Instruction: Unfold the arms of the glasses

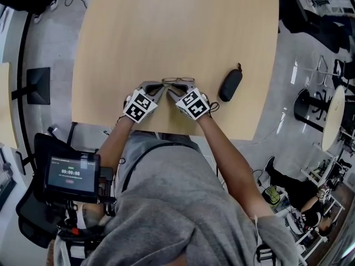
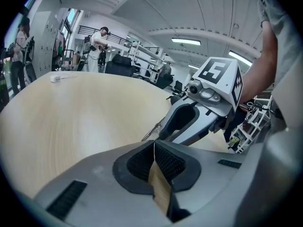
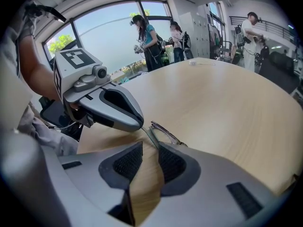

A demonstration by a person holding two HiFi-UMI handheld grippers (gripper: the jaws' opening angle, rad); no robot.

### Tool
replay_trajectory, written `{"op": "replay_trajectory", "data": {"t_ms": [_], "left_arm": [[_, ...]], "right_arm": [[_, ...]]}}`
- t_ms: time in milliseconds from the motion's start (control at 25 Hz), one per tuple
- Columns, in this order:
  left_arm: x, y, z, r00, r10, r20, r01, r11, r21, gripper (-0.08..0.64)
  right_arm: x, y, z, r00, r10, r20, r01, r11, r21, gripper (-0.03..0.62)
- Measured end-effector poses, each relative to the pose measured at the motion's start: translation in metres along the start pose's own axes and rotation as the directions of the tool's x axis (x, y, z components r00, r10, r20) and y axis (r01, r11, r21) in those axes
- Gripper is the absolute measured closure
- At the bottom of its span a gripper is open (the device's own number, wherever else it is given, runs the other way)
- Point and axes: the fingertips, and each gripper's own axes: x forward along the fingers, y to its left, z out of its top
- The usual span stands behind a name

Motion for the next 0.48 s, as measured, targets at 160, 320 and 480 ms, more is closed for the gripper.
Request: {"op": "replay_trajectory", "data": {"t_ms": [160, 320, 480], "left_arm": [[-0.001, 0.002, 0.001, 1.000, 0.002, 0.005, -0.002, 1.000, 0.001, 0.554], [-0.003, 0.003, 0.007, 0.999, 0.023, 0.028, -0.023, 1.000, 0.021, 0.554], [0.001, 0.008, 0.012, 0.998, 0.035, 0.050, -0.037, 0.999, 0.036, 0.553]], "right_arm": [[0.001, 0.000, -0.001, 1.000, 0.001, -0.003, -0.001, 1.000, -0.001, 0.486], [0.001, 0.003, 0.002, 1.000, 0.013, 0.004, -0.013, 1.000, -0.007, 0.486], [0.000, 0.002, 0.005, 1.000, 0.022, 0.010, -0.022, 1.000, -0.020, 0.486]]}}
